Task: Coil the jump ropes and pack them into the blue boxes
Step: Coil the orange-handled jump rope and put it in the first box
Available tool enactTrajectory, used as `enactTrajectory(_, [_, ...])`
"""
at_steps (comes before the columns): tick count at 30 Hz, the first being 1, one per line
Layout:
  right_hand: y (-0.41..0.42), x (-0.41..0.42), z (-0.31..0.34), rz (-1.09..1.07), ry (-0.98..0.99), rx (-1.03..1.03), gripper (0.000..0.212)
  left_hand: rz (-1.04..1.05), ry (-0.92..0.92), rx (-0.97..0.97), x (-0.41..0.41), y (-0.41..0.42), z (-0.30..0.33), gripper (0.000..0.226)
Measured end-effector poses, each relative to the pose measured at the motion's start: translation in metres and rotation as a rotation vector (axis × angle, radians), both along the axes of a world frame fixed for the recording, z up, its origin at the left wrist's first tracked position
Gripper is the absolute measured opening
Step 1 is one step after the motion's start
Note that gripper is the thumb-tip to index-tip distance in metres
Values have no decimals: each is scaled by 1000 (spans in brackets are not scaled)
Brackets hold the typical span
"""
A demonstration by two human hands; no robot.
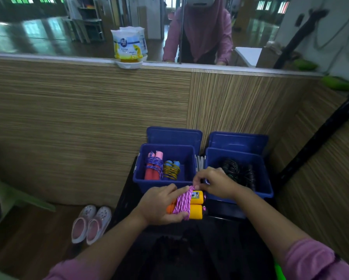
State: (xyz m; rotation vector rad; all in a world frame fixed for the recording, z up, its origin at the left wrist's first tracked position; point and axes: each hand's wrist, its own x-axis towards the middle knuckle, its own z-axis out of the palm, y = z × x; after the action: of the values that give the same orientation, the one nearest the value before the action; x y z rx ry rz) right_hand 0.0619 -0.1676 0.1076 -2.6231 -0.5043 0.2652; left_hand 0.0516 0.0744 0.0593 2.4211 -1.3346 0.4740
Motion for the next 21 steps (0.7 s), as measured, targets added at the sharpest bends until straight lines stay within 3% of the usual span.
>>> enactTrajectory(6, [0, -4, -5, 79, 86, 148, 10, -5, -36, 60, 5, 0, -6, 71])
enactTrajectory(11, [-2, -3, -8, -154, -78, 352, 2, 171, 72, 4, 4, -6, -2, 72])
enactTrajectory(17, [-2, -2, -8, -155, -51, 312, 3, 266, 154, -36, 4, -4, -3, 69])
enactTrajectory(21, [1, 0, -6, -156, -68, 278, 5, 227, 127, 51, 4, -8, 1, 60])
